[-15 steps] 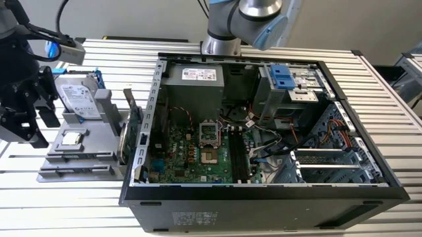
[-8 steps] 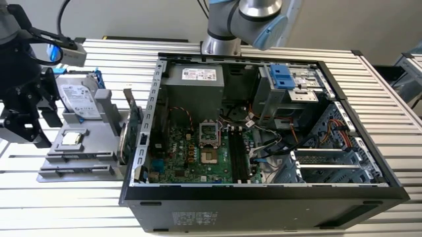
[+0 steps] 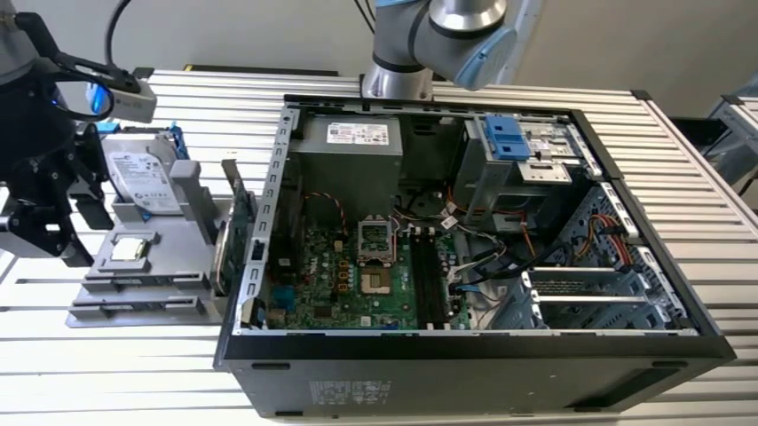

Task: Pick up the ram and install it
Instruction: 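Pick up the ram and move it above insertion slot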

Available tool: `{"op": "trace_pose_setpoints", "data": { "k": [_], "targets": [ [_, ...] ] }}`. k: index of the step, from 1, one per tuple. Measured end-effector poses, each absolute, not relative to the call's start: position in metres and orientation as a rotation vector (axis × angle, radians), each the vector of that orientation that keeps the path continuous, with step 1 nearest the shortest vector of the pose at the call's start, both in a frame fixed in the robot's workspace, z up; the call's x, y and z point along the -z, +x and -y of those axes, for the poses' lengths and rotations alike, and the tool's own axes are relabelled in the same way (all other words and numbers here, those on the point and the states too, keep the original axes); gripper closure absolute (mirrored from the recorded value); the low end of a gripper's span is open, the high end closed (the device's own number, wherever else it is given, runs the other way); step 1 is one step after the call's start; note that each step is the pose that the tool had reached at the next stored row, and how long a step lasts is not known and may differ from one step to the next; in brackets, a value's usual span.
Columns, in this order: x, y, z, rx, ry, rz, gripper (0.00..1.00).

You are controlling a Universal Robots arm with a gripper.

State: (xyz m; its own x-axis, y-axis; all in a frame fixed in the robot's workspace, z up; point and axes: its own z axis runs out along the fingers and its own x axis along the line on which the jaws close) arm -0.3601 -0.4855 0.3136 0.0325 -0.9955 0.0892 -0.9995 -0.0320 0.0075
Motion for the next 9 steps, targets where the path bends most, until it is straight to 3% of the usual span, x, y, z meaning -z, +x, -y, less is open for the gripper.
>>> {"op": "trace_pose_setpoints", "data": {
  "k": [9],
  "targets": [
    [-0.3109, -0.3601, 0.4855, -0.09, 2.208, 2.138, 0.0]
  ]
}}
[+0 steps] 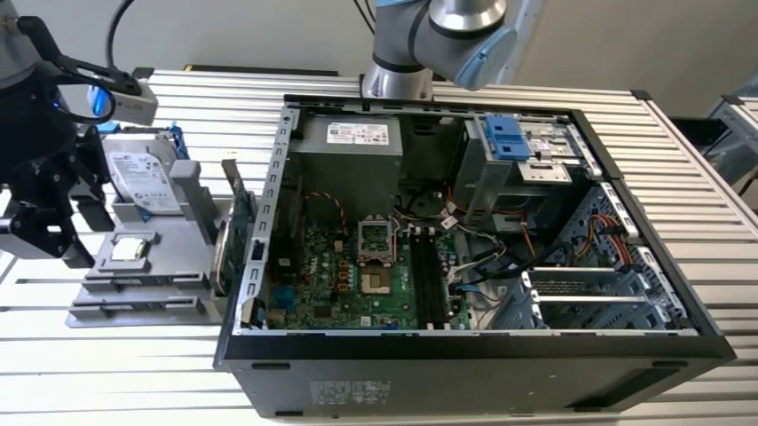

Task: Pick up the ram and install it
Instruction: 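Pick up the ram and move it above insertion slot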

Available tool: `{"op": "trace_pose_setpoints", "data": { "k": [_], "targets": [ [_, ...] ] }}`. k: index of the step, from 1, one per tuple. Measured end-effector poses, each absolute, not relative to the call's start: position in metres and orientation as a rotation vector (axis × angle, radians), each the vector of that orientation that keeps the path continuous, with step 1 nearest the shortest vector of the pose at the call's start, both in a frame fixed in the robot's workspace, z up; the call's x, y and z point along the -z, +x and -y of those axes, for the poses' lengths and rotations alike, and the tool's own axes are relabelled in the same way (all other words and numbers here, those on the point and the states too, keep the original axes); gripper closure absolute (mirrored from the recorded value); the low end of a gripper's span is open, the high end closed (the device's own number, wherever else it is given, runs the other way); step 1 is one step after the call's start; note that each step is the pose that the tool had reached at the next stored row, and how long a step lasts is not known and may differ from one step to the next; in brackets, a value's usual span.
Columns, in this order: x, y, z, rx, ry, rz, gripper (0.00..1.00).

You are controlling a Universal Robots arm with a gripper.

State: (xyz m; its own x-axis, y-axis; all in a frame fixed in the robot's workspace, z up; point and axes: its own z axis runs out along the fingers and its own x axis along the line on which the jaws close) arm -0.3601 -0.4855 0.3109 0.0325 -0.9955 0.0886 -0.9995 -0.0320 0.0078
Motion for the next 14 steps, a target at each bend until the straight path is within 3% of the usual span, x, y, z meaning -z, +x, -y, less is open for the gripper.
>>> {"op": "trace_pose_setpoints", "data": {
  "k": [14],
  "targets": [
    [-0.3, -0.36, 0.485, -0.089, 2.213, 2.131, 0.0]
  ]
}}
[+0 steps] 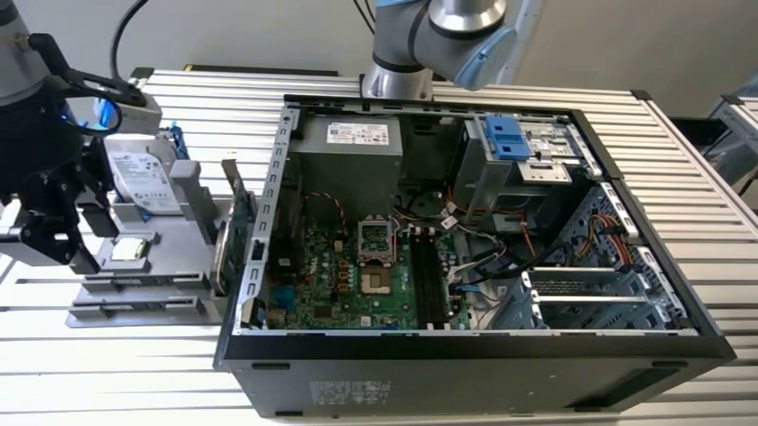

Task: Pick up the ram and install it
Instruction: 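Pick up the ram and move it above insertion slot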

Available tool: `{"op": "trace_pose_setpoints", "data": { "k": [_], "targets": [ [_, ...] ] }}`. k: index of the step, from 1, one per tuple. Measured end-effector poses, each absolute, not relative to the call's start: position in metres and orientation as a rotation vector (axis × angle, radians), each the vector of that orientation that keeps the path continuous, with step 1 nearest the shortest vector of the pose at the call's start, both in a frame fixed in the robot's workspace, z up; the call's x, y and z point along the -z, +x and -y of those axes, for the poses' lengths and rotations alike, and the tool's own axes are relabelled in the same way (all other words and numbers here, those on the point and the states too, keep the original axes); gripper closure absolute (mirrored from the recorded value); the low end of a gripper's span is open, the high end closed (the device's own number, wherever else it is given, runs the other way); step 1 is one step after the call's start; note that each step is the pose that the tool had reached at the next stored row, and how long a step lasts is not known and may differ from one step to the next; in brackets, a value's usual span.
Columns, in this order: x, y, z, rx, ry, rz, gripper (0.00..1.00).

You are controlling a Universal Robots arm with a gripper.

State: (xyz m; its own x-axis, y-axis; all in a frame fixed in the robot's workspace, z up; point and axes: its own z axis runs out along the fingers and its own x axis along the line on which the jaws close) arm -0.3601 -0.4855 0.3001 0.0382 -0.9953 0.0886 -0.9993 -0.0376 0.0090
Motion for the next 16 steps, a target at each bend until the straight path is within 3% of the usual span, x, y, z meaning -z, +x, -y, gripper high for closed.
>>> {"op": "trace_pose_setpoints", "data": {
  "k": [16],
  "targets": [
    [-0.28, -0.36, 0.485, -0.083, 2.217, 2.134, 0.0]
  ]
}}
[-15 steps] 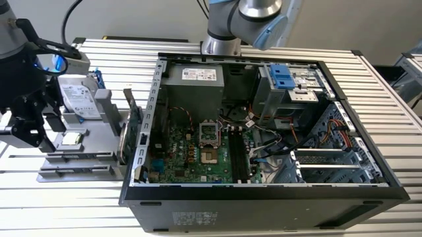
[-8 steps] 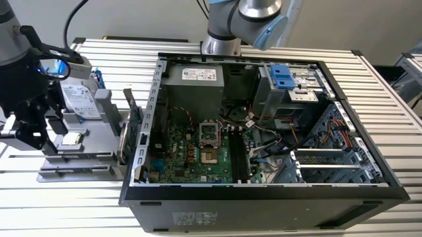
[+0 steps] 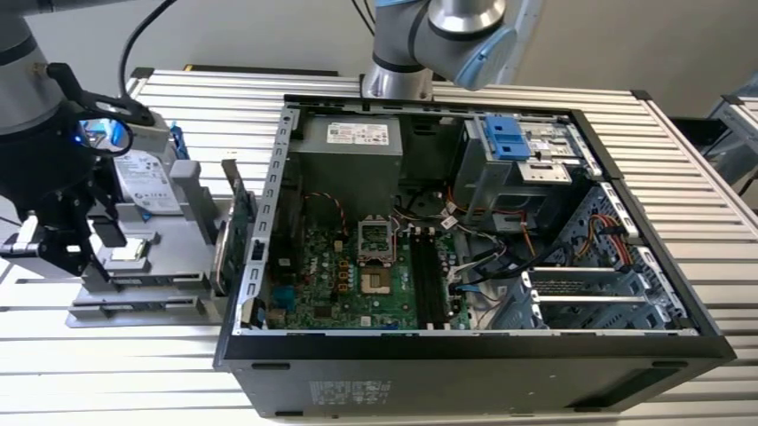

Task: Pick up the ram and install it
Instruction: 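Pick up the ram and move it above insertion slot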

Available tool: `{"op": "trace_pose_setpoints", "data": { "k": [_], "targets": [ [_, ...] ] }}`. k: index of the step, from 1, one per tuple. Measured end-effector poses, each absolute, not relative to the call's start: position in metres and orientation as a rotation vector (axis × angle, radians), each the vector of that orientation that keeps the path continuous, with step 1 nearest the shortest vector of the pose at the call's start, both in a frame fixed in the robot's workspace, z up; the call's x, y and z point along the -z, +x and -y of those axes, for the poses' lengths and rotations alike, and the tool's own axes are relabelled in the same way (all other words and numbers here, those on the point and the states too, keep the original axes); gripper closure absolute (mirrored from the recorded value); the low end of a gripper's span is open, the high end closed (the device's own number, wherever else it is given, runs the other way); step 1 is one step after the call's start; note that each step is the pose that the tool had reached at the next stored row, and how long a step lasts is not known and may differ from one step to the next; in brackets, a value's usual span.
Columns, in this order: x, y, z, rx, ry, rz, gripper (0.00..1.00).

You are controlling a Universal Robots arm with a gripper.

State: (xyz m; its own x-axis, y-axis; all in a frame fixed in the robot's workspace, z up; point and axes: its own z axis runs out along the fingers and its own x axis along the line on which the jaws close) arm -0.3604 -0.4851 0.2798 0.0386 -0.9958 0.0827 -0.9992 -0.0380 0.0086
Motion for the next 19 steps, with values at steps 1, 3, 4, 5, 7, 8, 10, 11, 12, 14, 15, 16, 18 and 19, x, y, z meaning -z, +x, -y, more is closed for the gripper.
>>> {"op": "trace_pose_setpoints", "data": {
  "k": [1, 3, 4, 5, 7, 8, 10, 11, 12, 14, 15, 16, 18, 19],
  "targets": [
    [-0.279, -0.36, 0.485, -0.083, 2.217, 2.134, 0.0],
    [-0.277, -0.36, 0.485, -0.083, 2.217, 2.134, 0.0],
    [-0.276, -0.36, 0.485, -0.083, 2.217, 2.134, 0.0],
    [-0.275, -0.361, 0.485, -0.083, 2.217, 2.134, 0.0],
    [-0.273, -0.361, 0.485, -0.083, 2.217, 2.134, 0.0],
    [-0.272, -0.361, 0.485, -0.083, 2.217, 2.134, 0.0],
    [-0.27, -0.361, 0.485, -0.084, 2.218, 2.134, 0.0],
    [-0.268, -0.361, 0.485, -0.084, 2.218, 2.134, 0.0],
    [-0.267, -0.361, 0.485, -0.084, 2.218, 2.134, 0.0],
    [-0.265, -0.361, 0.485, -0.085, 2.218, 2.135, 0.0],
    [-0.264, -0.361, 0.485, -0.085, 2.218, 2.135, 0.0],
    [-0.263, -0.361, 0.485, -0.085, 2.218, 2.135, 0.0],
    [-0.261, -0.362, 0.484, -0.086, 2.219, 2.135, 0.0],
    [-0.26, -0.362, 0.484, -0.086, 2.219, 2.135, 0.0]
  ]
}}
